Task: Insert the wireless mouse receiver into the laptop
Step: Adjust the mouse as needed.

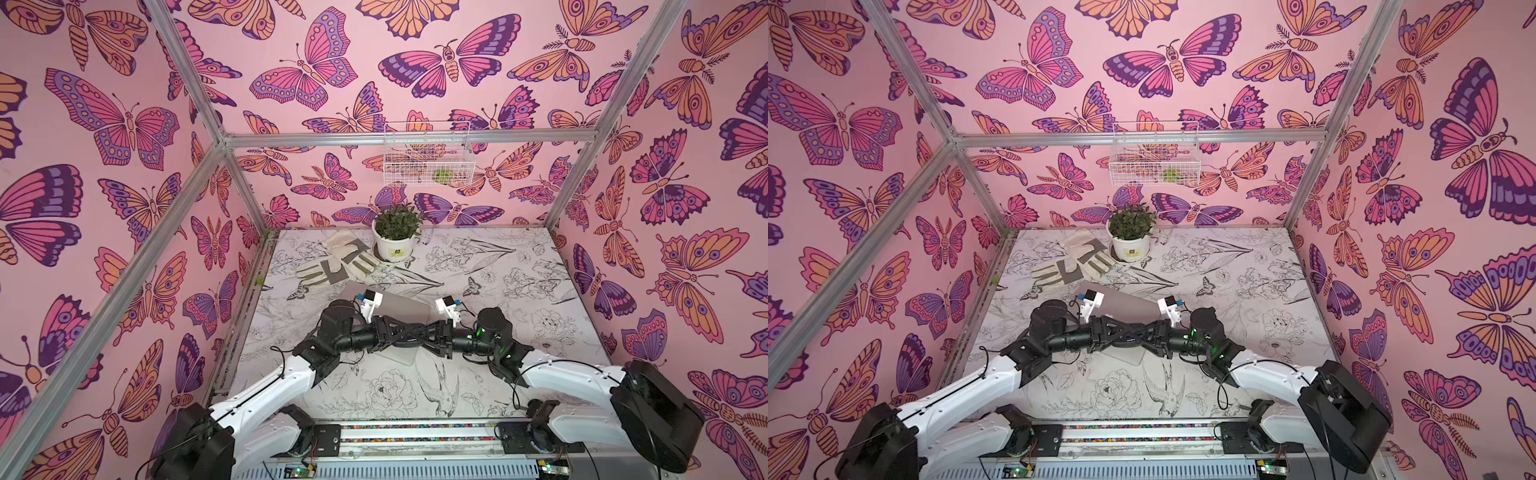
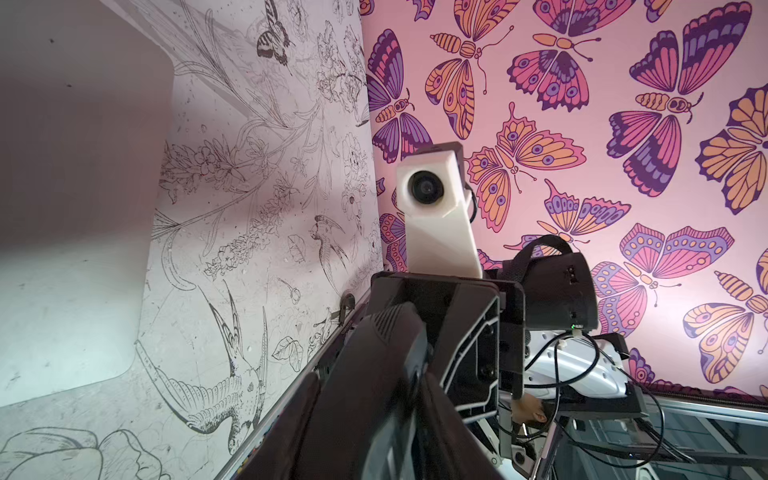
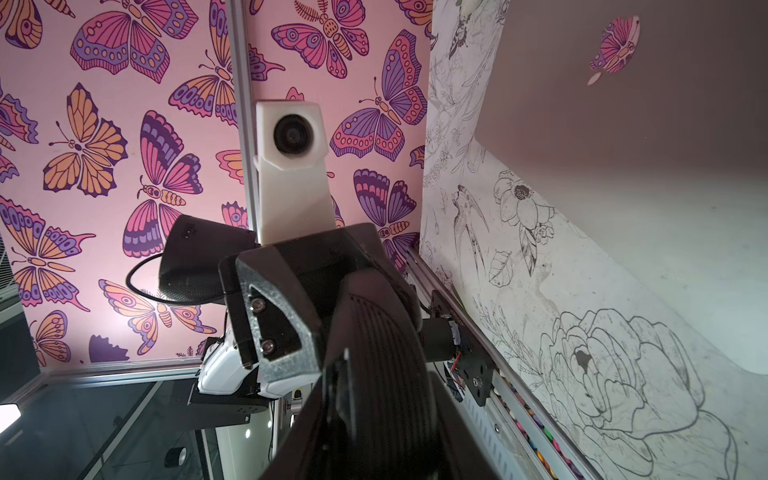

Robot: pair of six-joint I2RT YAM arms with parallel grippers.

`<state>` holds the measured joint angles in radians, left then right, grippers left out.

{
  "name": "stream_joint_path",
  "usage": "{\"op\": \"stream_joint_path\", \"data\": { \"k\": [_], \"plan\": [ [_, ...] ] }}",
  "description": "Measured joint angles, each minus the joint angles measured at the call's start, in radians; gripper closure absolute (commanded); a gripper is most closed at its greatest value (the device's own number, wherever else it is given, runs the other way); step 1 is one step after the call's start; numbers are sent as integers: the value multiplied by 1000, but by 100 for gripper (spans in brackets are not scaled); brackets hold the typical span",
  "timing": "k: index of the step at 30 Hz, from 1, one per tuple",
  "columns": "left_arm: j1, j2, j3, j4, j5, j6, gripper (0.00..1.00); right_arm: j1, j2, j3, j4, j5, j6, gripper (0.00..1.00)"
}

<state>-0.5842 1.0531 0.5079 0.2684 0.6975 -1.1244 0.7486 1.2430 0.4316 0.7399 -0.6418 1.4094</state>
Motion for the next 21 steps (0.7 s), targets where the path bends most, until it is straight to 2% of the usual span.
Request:
{"op": "stream_joint_path", "data": {
  "k": [4, 7, 8, 9, 12, 15, 21],
  "plan": [
    [7, 0, 0, 8, 21, -10, 73, 0, -4, 0, -1, -6, -2, 87],
    [11, 0, 0, 27, 32, -20, 90, -2, -10, 0, 4, -7, -3, 84],
    [11, 0, 0, 30, 33, -23, 94, -2, -11, 0, 4, -6, -3, 79],
    [12, 0, 0, 31, 33, -25, 99, -2, -11, 0, 5, -6, -3, 70],
    [13, 0, 0, 35, 41, -28, 100, -2, -11, 0, 0, -5, -2, 44],
    [3, 0, -2, 30, 56, -28, 100, -3, -13, 5, -8, -2, -15, 24],
    [18, -2, -28, 10, 66, -24, 100, -27, -113, 13, -140, 3, -68, 7]
  ]
}}
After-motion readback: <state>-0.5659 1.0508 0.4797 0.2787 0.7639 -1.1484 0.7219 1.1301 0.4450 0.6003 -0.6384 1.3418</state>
